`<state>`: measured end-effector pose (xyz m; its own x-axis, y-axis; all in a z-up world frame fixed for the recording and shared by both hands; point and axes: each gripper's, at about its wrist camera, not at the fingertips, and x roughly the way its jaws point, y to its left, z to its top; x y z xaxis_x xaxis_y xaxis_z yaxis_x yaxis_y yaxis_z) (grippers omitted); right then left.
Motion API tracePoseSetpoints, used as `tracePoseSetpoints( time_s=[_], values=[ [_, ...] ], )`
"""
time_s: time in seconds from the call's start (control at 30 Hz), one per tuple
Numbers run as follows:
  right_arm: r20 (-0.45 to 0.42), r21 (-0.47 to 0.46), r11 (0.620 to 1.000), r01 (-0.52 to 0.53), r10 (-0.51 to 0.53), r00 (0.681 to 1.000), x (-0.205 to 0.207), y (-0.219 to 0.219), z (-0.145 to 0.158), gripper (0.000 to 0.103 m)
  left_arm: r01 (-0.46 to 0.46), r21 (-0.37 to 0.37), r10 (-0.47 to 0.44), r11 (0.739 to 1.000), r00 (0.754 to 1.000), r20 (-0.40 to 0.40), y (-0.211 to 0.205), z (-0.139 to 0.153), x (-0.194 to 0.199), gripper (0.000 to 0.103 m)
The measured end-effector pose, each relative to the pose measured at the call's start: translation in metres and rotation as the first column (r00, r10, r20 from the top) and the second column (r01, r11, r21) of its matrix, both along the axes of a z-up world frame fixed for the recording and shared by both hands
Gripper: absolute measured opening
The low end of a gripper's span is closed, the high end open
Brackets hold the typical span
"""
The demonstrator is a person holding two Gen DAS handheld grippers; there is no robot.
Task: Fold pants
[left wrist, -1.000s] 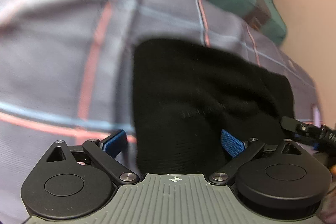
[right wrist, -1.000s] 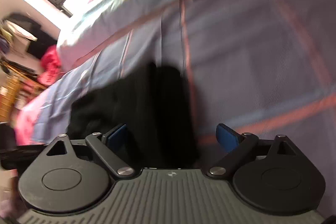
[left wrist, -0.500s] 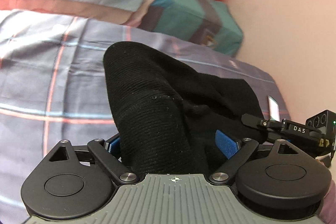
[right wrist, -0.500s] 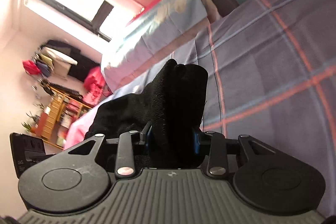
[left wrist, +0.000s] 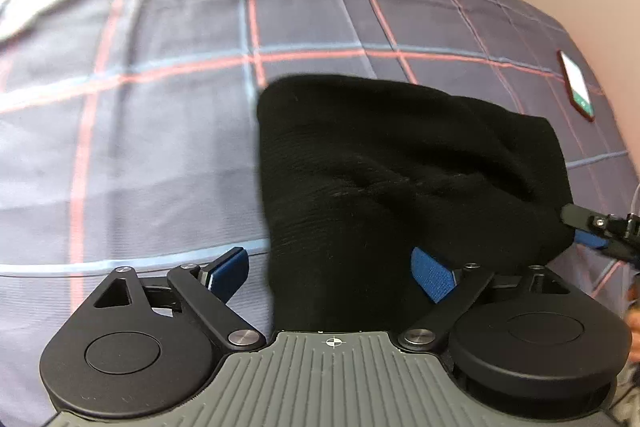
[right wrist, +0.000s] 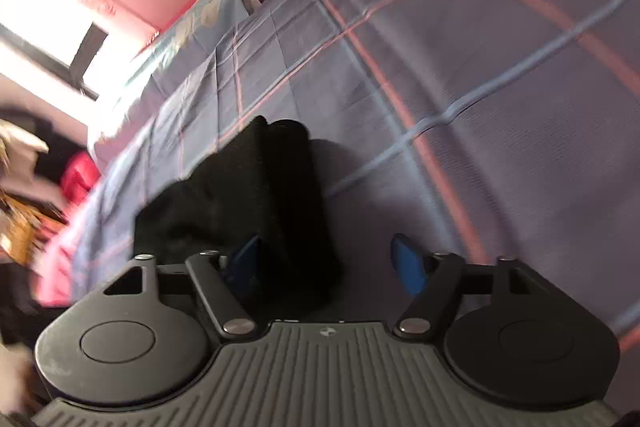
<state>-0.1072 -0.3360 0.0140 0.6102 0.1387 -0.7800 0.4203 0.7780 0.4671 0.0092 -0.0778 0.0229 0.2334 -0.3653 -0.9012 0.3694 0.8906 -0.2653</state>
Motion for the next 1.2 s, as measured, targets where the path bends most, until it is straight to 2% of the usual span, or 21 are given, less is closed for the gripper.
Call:
tracePoseSetpoints(
  time_s=[0.07,0.13,0.17,0.3,0.37,0.53,0.77,1.2],
  values=[
    [-0.039,-0.089,0.993,0.076,-0.080,0.996,-0.007,0.001,0.010,0.075,-0.005,0.082,0.003,0.997,1.000,0.021,0.005,0.009,-0.011,0.103],
    [-0.107,-0.236,0.961,0.145,-0.174,0.979,-0.017,0.005,0.016,0.075,-0.023,0.104,0.019,0.994,0.999,0.038,0.014,0.017,-0.022,0.103],
    [-0.131,-0.269,0.951,0.155,-0.196,0.972,-0.019,0.008,0.018,0.076,-0.033,0.111,0.029,0.993,0.999,0.037,0.016,0.022,-0.026,0.103],
    [-0.093,-0.216,0.975,0.055,-0.076,0.993,-0.028,0.040,0.027,0.077,-0.049,0.188,0.039,0.981,0.998,0.059,0.018,0.030,-0.052,0.103],
    [-0.083,-0.231,0.973,0.002,-0.021,0.996,-0.028,0.062,0.031,0.082,-0.056,0.217,0.041,0.975,0.997,0.070,0.014,0.028,-0.061,0.103],
    [-0.079,-0.247,0.960,-0.129,0.113,0.991,-0.033,0.111,0.041,0.083,-0.053,0.248,0.039,0.967,0.997,0.063,0.012,0.026,-0.076,0.103],
    [-0.103,-0.275,0.945,-0.174,0.152,0.983,-0.032,0.134,0.035,0.084,-0.054,0.273,0.040,0.961,0.998,0.054,0.008,0.023,-0.085,0.103],
    [-0.128,-0.272,0.948,-0.167,0.136,0.982,-0.043,0.133,0.031,0.086,-0.036,0.282,0.026,0.959,0.999,0.037,0.003,0.021,-0.087,0.103]
  ],
)
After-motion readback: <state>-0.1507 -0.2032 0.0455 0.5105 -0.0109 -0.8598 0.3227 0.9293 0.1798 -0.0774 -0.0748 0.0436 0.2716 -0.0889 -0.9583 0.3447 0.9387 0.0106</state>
